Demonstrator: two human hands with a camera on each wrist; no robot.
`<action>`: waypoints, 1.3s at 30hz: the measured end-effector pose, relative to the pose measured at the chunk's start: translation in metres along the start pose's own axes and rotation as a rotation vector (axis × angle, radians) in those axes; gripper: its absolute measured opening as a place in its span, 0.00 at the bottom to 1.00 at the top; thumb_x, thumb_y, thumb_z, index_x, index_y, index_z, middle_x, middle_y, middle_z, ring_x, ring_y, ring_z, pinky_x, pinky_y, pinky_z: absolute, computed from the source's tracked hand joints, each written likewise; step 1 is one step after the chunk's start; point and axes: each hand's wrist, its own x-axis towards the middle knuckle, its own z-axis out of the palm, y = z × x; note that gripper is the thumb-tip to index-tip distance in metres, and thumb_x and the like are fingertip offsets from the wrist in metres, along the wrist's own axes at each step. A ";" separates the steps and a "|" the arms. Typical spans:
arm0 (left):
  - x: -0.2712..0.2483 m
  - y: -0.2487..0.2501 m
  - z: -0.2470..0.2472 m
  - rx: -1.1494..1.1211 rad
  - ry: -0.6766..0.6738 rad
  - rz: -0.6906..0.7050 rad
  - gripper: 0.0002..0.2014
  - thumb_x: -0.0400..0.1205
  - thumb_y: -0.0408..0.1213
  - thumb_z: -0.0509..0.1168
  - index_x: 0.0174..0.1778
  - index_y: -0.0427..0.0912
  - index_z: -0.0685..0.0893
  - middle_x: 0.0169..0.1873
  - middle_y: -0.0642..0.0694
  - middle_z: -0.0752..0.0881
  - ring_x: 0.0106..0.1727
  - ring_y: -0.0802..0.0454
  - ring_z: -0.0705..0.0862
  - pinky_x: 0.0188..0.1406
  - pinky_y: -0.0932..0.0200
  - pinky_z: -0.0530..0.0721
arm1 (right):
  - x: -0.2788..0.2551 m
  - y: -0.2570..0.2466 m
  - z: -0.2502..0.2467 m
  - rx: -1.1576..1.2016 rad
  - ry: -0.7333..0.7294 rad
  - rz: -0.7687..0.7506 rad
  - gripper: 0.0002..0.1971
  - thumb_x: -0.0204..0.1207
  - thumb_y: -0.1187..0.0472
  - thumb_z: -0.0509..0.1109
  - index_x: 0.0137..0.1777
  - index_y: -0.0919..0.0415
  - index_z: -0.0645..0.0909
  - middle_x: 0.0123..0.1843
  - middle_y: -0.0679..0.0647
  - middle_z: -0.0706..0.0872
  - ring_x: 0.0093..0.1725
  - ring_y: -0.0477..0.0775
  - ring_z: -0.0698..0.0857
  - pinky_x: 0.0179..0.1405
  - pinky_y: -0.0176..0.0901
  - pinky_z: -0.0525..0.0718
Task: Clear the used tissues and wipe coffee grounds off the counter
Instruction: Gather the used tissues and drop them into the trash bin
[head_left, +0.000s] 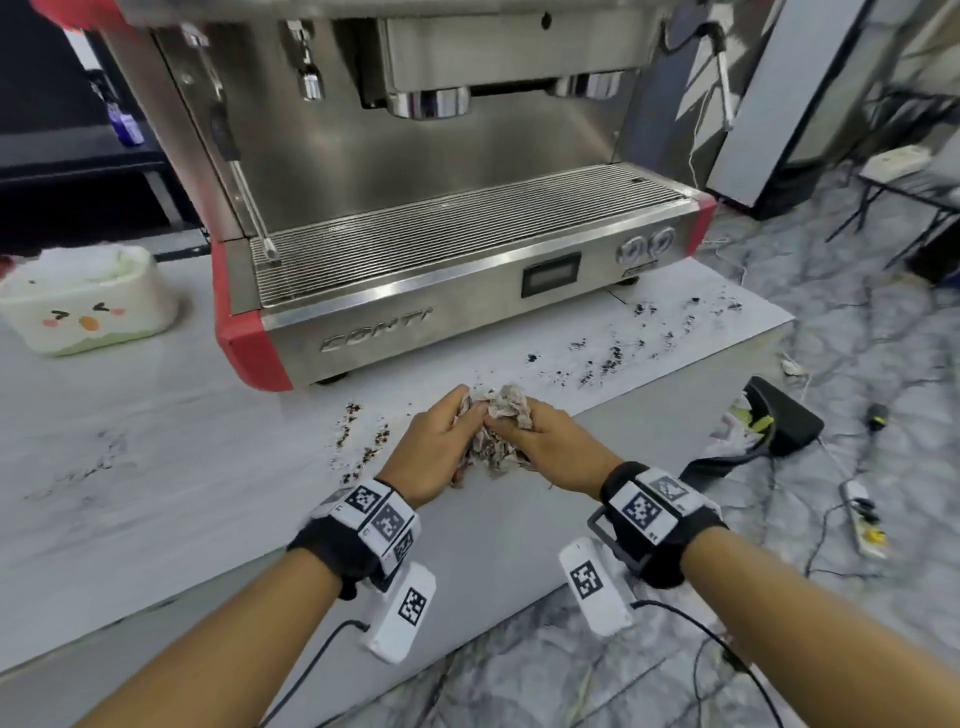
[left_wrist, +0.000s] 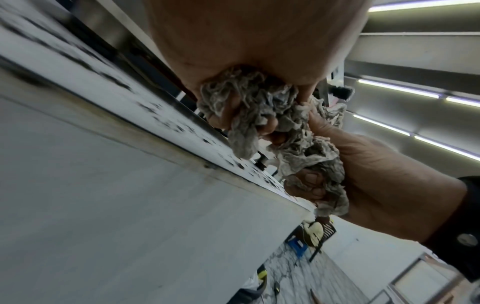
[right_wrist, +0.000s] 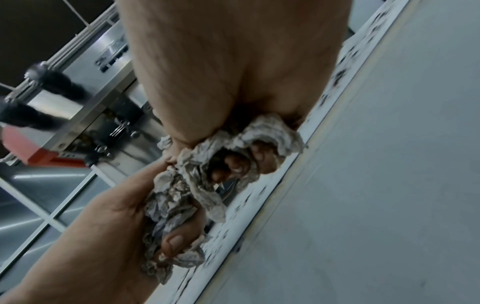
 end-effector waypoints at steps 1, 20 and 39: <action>0.008 0.005 0.010 0.017 -0.017 0.012 0.15 0.85 0.49 0.54 0.54 0.41 0.76 0.44 0.25 0.84 0.35 0.33 0.82 0.29 0.49 0.81 | -0.003 0.007 -0.010 0.000 0.021 0.010 0.12 0.83 0.48 0.61 0.59 0.50 0.80 0.48 0.42 0.86 0.45 0.37 0.82 0.47 0.36 0.76; 0.188 0.084 0.218 -0.008 -0.236 0.152 0.13 0.85 0.47 0.55 0.43 0.41 0.74 0.29 0.34 0.80 0.24 0.46 0.76 0.22 0.57 0.76 | -0.001 0.163 -0.218 0.056 0.352 0.155 0.27 0.72 0.32 0.60 0.62 0.49 0.81 0.58 0.47 0.88 0.59 0.50 0.86 0.63 0.57 0.81; 0.342 0.159 0.376 -0.114 -0.389 0.205 0.08 0.85 0.48 0.56 0.43 0.61 0.79 0.16 0.55 0.77 0.20 0.53 0.74 0.22 0.55 0.76 | 0.017 0.264 -0.408 0.175 0.478 0.173 0.11 0.83 0.52 0.63 0.62 0.47 0.81 0.56 0.40 0.88 0.54 0.36 0.84 0.61 0.37 0.80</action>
